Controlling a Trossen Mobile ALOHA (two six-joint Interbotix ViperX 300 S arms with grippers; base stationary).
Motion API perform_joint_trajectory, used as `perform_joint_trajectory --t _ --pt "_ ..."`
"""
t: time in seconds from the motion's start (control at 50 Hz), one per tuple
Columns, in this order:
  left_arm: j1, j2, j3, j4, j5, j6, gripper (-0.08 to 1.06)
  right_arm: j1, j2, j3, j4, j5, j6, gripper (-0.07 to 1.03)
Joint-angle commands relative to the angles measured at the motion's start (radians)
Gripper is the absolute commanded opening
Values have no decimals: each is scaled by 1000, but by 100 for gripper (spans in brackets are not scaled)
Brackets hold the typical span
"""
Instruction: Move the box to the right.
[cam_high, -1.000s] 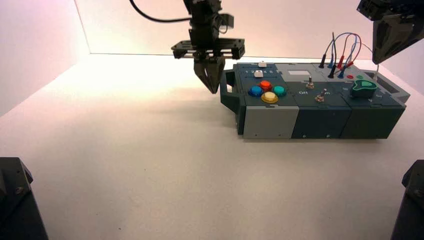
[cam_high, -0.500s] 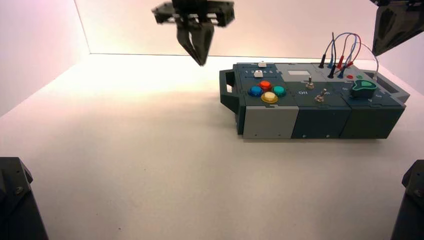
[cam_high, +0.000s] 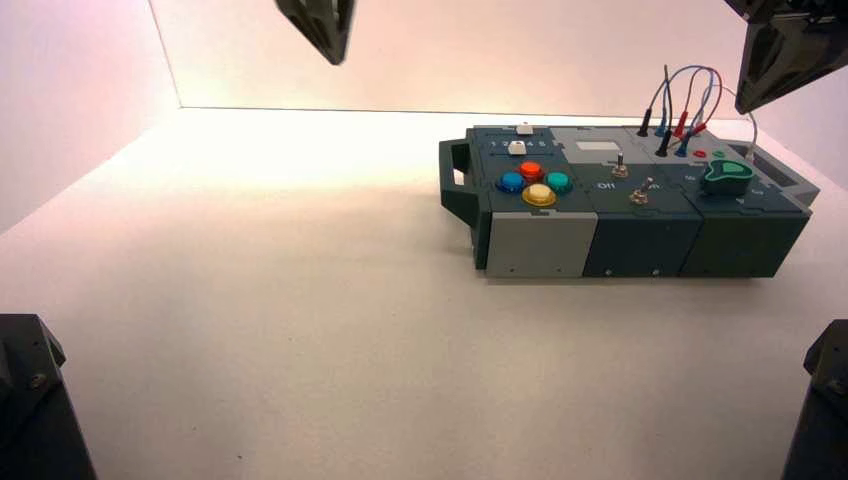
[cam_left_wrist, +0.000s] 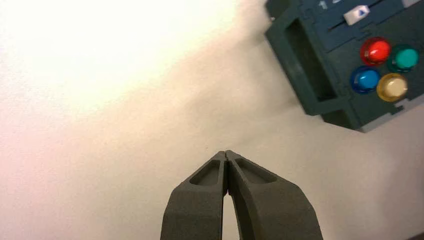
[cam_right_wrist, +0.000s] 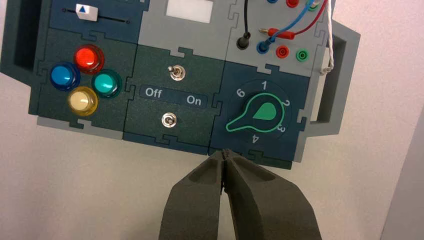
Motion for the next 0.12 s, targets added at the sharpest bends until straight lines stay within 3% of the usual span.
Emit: perform_joint_trajectory --t 0.02,0.12 --pt "8 -43 25 3 -43 12 -3 2 -21 -6 -2 -15 -5 -2" --pt "9 -44 49 3 -74 18 -3 2 -34 -5 -3 -17 -5 -2"
